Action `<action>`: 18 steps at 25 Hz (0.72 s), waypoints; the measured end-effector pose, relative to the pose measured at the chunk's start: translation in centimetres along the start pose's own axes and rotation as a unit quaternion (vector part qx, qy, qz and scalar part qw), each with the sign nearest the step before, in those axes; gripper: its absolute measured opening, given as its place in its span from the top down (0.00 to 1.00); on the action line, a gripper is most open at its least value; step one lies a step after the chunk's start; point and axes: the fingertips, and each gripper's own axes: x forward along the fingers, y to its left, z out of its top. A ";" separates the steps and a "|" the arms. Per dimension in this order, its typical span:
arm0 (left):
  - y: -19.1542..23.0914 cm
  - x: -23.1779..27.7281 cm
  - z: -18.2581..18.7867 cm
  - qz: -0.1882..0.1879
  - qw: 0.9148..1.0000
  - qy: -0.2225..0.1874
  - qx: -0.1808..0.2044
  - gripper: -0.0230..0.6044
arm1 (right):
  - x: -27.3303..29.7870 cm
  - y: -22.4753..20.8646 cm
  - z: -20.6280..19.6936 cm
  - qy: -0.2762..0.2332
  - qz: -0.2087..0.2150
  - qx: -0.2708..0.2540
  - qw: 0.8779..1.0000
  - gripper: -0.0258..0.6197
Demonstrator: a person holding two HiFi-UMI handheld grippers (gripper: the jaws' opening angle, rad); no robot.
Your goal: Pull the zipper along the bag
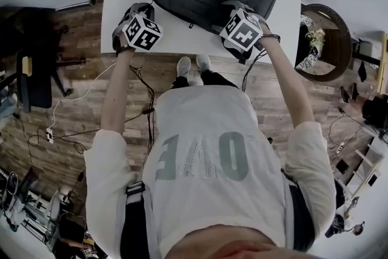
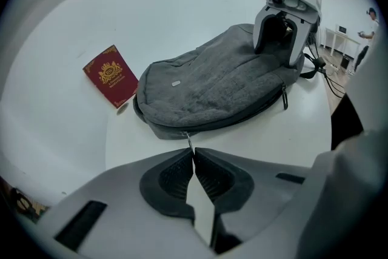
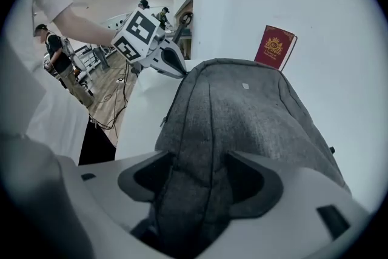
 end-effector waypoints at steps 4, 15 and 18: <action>-1.5 -0.4 0.0 -0.005 1.000 0.001 -0.025 0.92 | 0.1 -0.1 -0.2 -0.001 0.003 -0.009 1.000 0.50; -6.9 -1.8 1.1 -0.063 0.998 0.010 -0.015 0.92 | 0.0 0.0 -0.3 0.003 0.004 -0.026 1.000 0.50; -9.4 -1.9 1.9 -0.080 0.997 0.002 -0.022 0.91 | 0.0 0.1 -0.3 0.003 0.003 -0.026 1.000 0.50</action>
